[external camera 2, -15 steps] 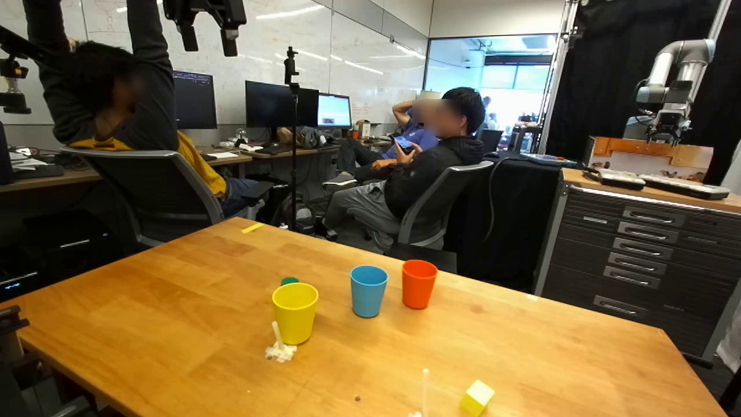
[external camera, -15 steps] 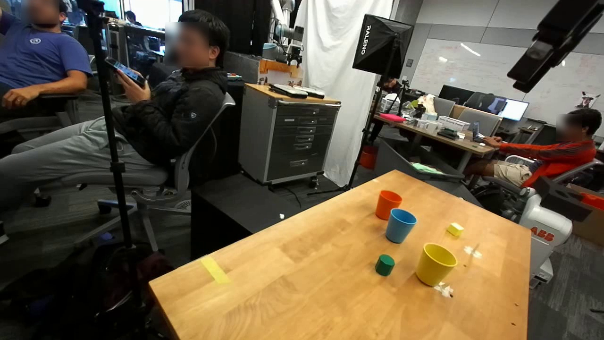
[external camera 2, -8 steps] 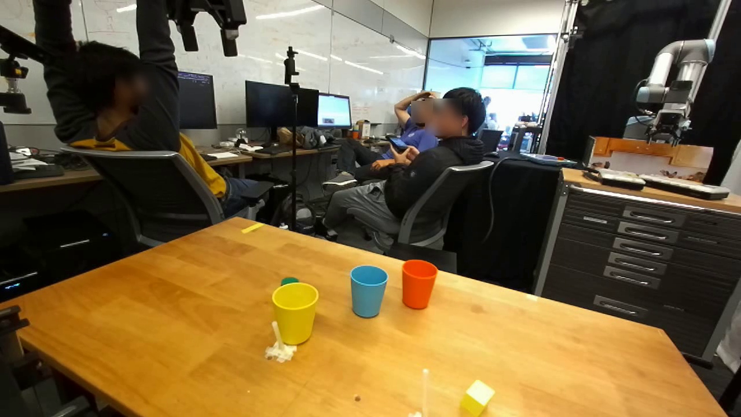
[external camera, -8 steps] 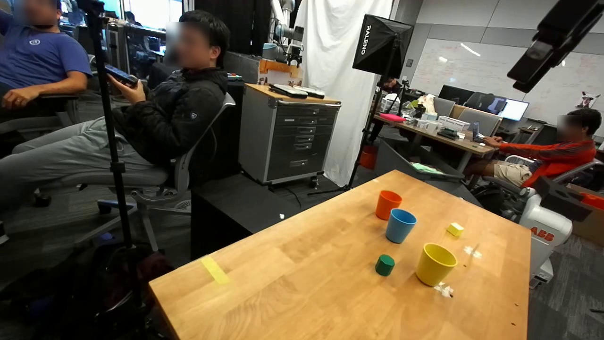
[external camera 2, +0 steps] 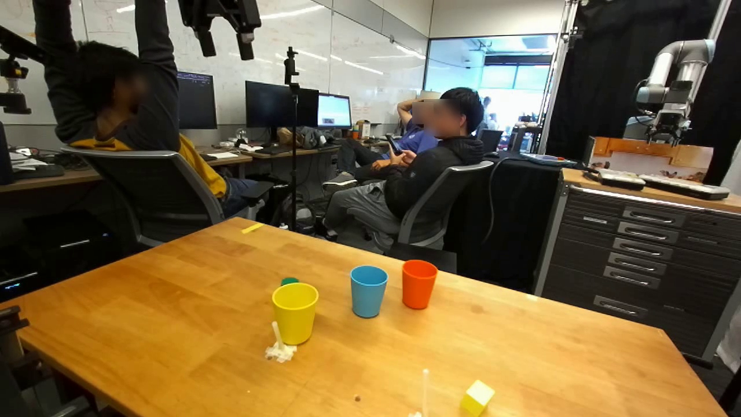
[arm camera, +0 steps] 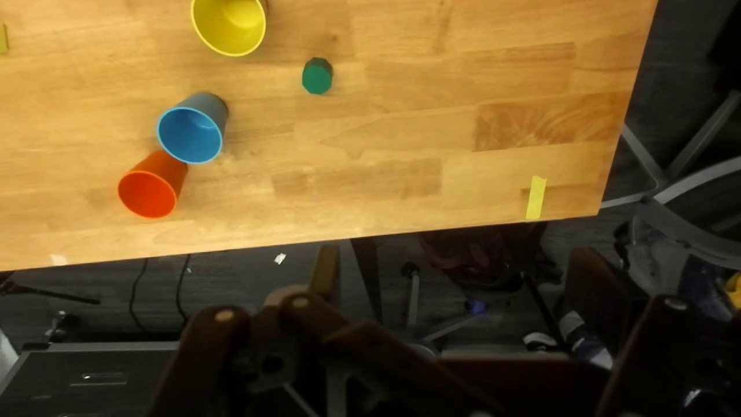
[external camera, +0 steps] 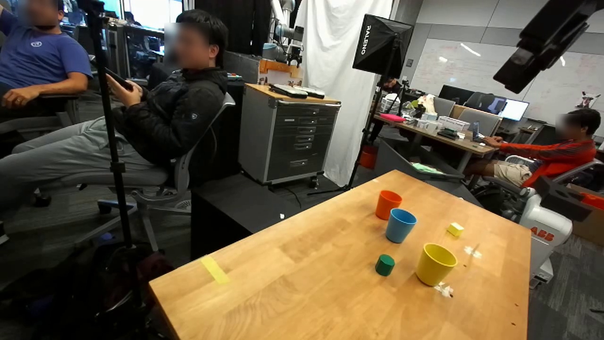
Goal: Stack the cups into the blue cup
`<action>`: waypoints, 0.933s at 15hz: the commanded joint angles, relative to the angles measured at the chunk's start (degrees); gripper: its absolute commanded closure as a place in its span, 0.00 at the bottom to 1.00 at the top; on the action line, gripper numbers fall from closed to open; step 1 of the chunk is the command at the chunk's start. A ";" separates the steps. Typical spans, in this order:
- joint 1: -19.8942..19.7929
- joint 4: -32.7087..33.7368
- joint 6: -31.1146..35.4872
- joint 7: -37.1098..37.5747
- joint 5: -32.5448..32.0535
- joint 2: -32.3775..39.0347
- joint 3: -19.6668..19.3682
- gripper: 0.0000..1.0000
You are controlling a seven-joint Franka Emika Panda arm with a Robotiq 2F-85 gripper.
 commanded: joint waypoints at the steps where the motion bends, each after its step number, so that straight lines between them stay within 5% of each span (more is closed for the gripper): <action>1: -2.50 -0.22 5.64 1.05 -1.39 -0.07 -1.52 0.00; 14: -10.28 6.86 14.35 -3.45 -0.57 18.64 -10.50 0.00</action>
